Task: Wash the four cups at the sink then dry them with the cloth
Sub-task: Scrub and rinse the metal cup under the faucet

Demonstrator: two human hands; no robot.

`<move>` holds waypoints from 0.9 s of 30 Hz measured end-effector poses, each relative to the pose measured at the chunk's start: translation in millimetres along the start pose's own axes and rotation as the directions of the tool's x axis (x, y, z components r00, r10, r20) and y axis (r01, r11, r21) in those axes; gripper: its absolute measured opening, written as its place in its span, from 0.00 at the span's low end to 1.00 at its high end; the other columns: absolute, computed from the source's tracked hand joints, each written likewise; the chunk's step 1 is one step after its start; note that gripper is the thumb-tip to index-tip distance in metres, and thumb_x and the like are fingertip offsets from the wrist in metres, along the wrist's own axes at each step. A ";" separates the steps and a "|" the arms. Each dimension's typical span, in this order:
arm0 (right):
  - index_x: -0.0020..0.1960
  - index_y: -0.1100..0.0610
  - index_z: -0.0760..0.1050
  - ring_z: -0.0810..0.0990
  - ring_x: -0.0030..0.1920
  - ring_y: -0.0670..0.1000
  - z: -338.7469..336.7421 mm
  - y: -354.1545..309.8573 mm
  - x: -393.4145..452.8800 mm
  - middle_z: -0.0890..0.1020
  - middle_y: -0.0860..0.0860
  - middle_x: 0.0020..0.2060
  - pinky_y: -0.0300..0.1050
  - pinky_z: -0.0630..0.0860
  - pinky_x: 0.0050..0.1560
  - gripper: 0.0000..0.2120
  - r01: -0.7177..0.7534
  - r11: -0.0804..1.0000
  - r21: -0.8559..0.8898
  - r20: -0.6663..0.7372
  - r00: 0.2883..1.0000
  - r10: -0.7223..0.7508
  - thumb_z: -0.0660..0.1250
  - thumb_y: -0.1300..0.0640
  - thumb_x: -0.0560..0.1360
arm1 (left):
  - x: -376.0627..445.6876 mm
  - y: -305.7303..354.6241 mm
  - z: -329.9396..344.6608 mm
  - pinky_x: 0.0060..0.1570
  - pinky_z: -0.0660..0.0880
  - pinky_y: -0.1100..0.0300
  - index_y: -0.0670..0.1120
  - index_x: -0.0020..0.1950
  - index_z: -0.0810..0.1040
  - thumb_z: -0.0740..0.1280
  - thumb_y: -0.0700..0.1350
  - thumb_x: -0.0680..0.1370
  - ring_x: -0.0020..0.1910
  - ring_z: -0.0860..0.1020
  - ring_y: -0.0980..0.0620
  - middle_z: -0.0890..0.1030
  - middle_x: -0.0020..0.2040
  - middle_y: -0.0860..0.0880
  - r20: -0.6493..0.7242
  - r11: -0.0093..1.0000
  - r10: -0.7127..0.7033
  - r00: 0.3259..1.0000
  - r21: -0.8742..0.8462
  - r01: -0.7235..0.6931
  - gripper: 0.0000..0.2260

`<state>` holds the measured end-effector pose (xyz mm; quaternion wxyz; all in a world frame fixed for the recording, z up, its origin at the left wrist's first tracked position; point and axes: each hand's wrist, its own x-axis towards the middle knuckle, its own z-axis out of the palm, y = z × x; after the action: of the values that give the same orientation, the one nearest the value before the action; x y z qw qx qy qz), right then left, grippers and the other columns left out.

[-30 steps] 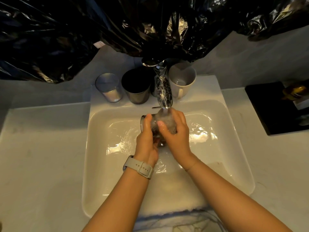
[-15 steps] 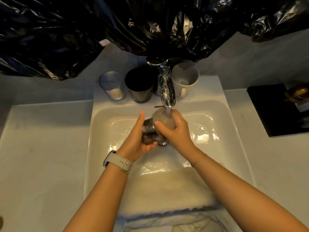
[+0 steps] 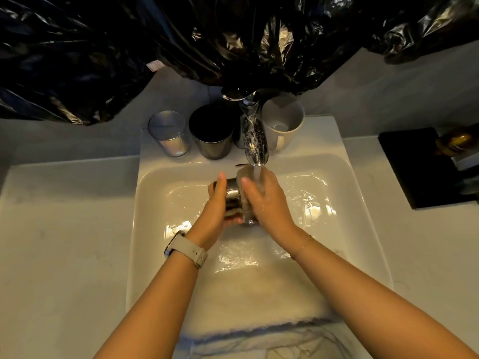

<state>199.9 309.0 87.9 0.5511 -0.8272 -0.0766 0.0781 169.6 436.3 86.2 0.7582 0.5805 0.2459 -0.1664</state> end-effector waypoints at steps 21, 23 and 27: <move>0.50 0.38 0.76 0.82 0.45 0.42 -3.8 -5.7 -19.2 0.84 0.45 0.41 0.43 0.79 0.49 0.06 -0.128 0.971 0.200 -0.092 0.985 0.149 0.62 0.40 0.78 | -1.8 2.9 8.1 0.34 0.76 0.60 0.47 0.68 0.67 0.58 0.65 0.79 0.41 0.80 0.53 0.81 0.51 0.46 -0.111 0.984 0.009 0.994 0.175 0.011 0.26; 0.47 0.37 0.76 0.80 0.42 0.36 -3.2 -9.0 -19.3 0.82 0.40 0.37 0.34 0.75 0.45 0.04 -0.147 0.976 0.162 -0.158 0.972 0.172 0.62 0.42 0.79 | -2.0 -2.6 9.2 0.36 0.77 0.57 0.46 0.65 0.71 0.62 0.69 0.72 0.43 0.81 0.51 0.82 0.51 0.47 -0.202 0.964 0.110 0.973 0.258 -0.056 0.32; 0.40 0.59 0.80 0.80 0.37 0.51 -9.4 0.5 -14.7 0.83 0.56 0.34 0.50 0.79 0.44 0.16 -0.314 0.917 0.245 -0.164 0.919 0.359 0.68 0.47 0.76 | -9.7 -1.9 9.5 0.55 0.77 0.55 0.49 0.65 0.70 0.72 0.65 0.69 0.54 0.78 0.53 0.79 0.57 0.52 -0.272 0.816 0.379 0.884 0.549 -0.181 0.31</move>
<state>187.6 297.2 91.7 0.6199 -0.7675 0.1337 0.0941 162.2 426.4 92.1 0.5337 0.8105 0.2415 0.0025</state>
